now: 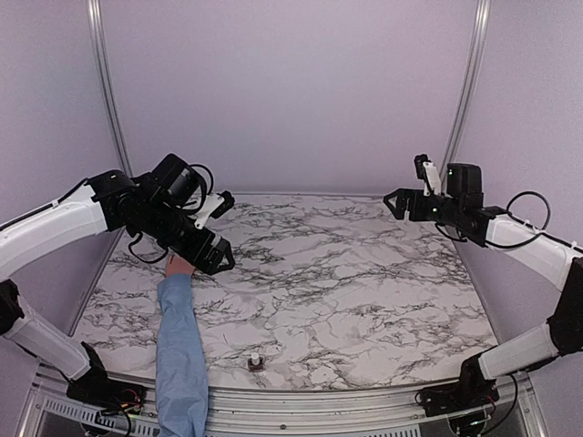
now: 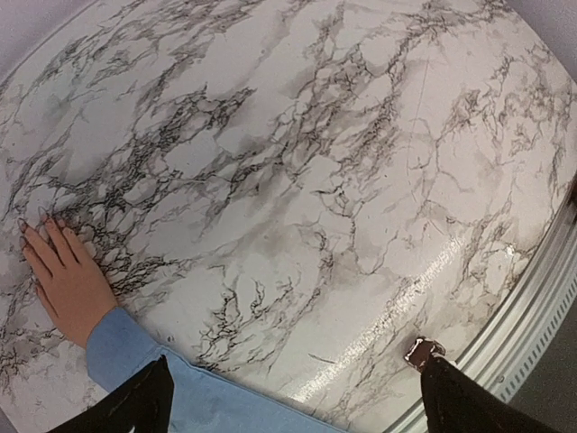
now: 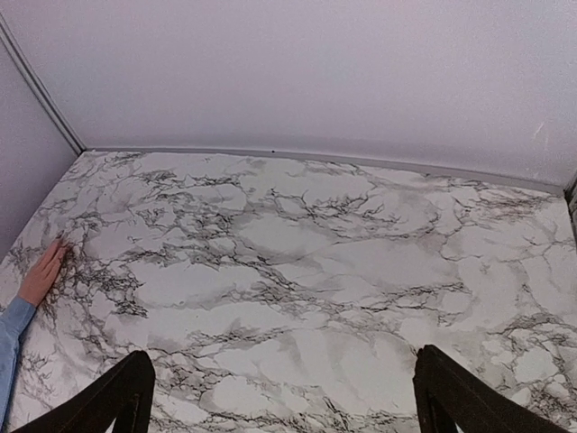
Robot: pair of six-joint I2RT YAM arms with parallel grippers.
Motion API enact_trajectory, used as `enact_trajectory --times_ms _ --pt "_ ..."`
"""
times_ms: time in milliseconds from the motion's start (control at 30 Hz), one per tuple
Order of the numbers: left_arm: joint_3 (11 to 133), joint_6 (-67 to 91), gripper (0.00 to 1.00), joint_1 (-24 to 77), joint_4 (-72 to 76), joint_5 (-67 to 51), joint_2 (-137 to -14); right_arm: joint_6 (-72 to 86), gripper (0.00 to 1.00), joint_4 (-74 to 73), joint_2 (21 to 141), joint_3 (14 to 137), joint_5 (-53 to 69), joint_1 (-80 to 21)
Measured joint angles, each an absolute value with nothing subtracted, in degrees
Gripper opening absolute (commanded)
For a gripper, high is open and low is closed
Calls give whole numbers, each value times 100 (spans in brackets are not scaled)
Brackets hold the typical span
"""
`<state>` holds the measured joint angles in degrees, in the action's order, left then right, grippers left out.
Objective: Paint the nails
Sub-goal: Pick up the nail polish bottle from the center of the board.
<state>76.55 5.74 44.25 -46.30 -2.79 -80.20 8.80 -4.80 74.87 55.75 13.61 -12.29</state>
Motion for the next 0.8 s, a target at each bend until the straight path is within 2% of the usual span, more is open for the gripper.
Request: enact_trajectory --times_ms 400,800 --pt "8248 370 92 6204 -5529 -281 -9223 744 98 -355 7487 5402 1796 -1225" --pt "8252 242 65 6954 -5671 30 -9413 744 99 -344 7494 5223 2058 -1210"
